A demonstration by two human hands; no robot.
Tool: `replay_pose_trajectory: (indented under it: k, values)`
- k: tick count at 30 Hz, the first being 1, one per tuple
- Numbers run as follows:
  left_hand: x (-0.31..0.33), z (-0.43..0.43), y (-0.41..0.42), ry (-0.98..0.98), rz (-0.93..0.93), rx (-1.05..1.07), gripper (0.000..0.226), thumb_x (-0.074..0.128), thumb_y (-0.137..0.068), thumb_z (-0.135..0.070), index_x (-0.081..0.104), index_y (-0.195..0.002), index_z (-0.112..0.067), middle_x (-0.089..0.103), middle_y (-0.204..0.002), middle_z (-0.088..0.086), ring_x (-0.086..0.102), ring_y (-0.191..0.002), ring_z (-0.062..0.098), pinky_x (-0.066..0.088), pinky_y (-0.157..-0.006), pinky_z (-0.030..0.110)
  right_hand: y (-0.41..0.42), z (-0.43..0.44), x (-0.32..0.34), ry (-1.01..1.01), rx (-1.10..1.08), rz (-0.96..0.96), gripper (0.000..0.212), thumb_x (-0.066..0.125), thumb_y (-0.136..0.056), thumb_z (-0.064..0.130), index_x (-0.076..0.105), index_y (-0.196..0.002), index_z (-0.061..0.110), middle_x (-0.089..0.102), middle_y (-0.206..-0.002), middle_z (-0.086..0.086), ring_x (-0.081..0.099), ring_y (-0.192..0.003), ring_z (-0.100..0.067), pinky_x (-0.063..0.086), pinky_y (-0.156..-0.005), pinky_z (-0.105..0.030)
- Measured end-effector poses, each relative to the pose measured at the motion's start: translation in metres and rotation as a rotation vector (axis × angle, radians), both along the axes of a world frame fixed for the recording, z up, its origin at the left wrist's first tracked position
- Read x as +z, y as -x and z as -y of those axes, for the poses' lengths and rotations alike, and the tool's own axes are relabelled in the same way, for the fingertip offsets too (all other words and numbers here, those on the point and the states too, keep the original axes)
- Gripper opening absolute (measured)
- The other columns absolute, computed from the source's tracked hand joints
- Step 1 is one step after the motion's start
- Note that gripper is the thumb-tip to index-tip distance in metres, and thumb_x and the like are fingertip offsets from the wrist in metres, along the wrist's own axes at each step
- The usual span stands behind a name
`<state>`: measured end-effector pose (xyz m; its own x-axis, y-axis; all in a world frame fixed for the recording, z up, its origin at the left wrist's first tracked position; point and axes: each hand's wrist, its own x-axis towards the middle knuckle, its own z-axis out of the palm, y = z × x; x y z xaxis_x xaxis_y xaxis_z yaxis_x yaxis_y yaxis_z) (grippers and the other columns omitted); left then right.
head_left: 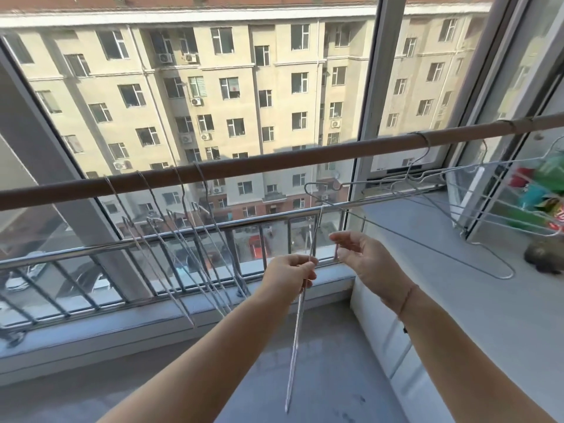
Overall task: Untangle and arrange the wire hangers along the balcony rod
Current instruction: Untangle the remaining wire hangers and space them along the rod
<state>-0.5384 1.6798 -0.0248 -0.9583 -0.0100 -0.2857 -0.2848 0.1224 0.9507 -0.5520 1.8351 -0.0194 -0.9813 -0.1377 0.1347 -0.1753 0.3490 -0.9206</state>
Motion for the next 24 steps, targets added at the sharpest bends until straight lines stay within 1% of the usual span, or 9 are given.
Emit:
replay_pose_trajectory:
  k: [4,7,10,11,13,15,18,21,24]
  values:
    - [-0.004,0.007,-0.005,0.071,-0.015,-0.055,0.019,0.051,-0.094,-0.012,0.070,-0.098,-0.010,0.057,-0.067,-0.001,0.048,-0.058,0.009,0.038,-0.044,0.007,-0.003,0.001,-0.005,-0.184,0.004,-0.083,0.027,0.054,-0.088,0.008,0.062,-0.111,0.020,0.059,-0.098,0.014,0.052,-0.106,-0.006,0.034,-0.095,-0.020]
    - [-0.008,0.007,-0.009,0.097,-0.042,-0.112,0.023,0.050,-0.094,-0.013,0.070,-0.083,-0.019,0.059,-0.068,-0.002,0.050,-0.065,0.012,0.043,-0.060,0.013,-0.005,-0.003,-0.010,-0.325,0.012,-0.139,0.027,0.055,-0.088,0.010,0.061,-0.113,0.018,0.058,-0.111,0.007,0.049,-0.108,-0.004,0.030,-0.092,-0.011]
    - [-0.008,0.007,-0.011,0.131,-0.076,-0.126,0.029,0.050,-0.094,-0.013,0.068,-0.076,-0.026,0.060,-0.072,-0.002,0.049,-0.075,0.016,0.040,-0.069,0.025,-0.008,-0.010,-0.008,-0.391,0.049,-0.084,0.021,0.056,-0.089,0.015,0.064,-0.108,0.016,0.065,-0.105,0.003,0.058,-0.099,-0.008,0.037,-0.077,-0.001]
    - [-0.007,0.006,-0.012,0.143,-0.083,-0.134,0.029,0.050,-0.094,-0.013,0.067,-0.076,-0.027,0.061,-0.074,-0.002,0.048,-0.076,0.017,0.039,-0.066,0.023,-0.009,-0.012,-0.006,-0.411,0.060,-0.063,0.016,0.056,-0.089,0.016,0.066,-0.102,0.017,0.069,-0.099,0.000,0.062,-0.093,-0.012,0.042,-0.076,-0.006]
    - [-0.006,0.004,-0.013,0.155,-0.124,-0.132,0.026,0.052,-0.092,-0.012,0.066,-0.076,-0.027,0.062,-0.082,0.001,0.048,-0.078,0.018,0.038,-0.061,0.019,-0.013,-0.017,-0.002,-0.430,0.069,-0.022,0.009,0.057,-0.088,0.019,0.066,-0.088,0.020,0.071,-0.084,-0.001,0.064,-0.082,-0.017,0.049,-0.078,-0.026]
    - [-0.005,0.002,-0.014,0.218,-0.225,-0.056,0.015,0.058,-0.089,-0.015,0.066,-0.081,-0.025,0.064,-0.089,-0.001,0.054,-0.082,0.016,0.041,-0.067,0.023,-0.016,-0.022,0.001,-0.430,0.059,0.005,0.012,0.058,-0.088,0.019,0.067,-0.080,0.020,0.066,-0.070,0.003,0.062,-0.072,-0.018,0.050,-0.075,-0.038]
    - [0.000,0.001,-0.012,0.292,-0.376,0.081,0.004,0.065,-0.083,-0.024,0.066,-0.087,-0.023,0.064,-0.091,-0.002,0.057,-0.089,0.012,0.046,-0.082,0.028,-0.022,-0.025,0.006,-0.369,0.005,0.005,0.013,0.059,-0.087,0.017,0.067,-0.077,0.017,0.058,-0.060,0.003,0.055,-0.060,-0.018,0.051,-0.068,-0.040]
    - [0.010,-0.007,-0.015,0.173,-0.342,0.024,0.009,0.066,-0.083,-0.030,0.067,-0.081,-0.021,0.065,-0.073,-0.005,0.059,-0.072,0.011,0.050,-0.076,0.029,-0.028,-0.019,0.013,-0.164,-0.038,0.045,0.015,0.057,-0.089,0.011,0.067,-0.078,0.015,0.053,-0.055,0.001,0.050,-0.049,-0.013,0.048,-0.052,-0.030]
    - [0.019,-0.015,-0.017,0.064,-0.313,-0.046,0.013,0.066,-0.084,-0.032,0.071,-0.081,-0.020,0.067,-0.069,-0.007,0.058,-0.065,0.006,0.048,-0.070,0.026,-0.035,-0.009,0.023,0.024,0.004,0.065,0.018,0.050,-0.092,0.007,0.066,-0.085,0.011,0.052,-0.055,0.001,0.047,-0.046,-0.011,0.044,-0.046,-0.027]
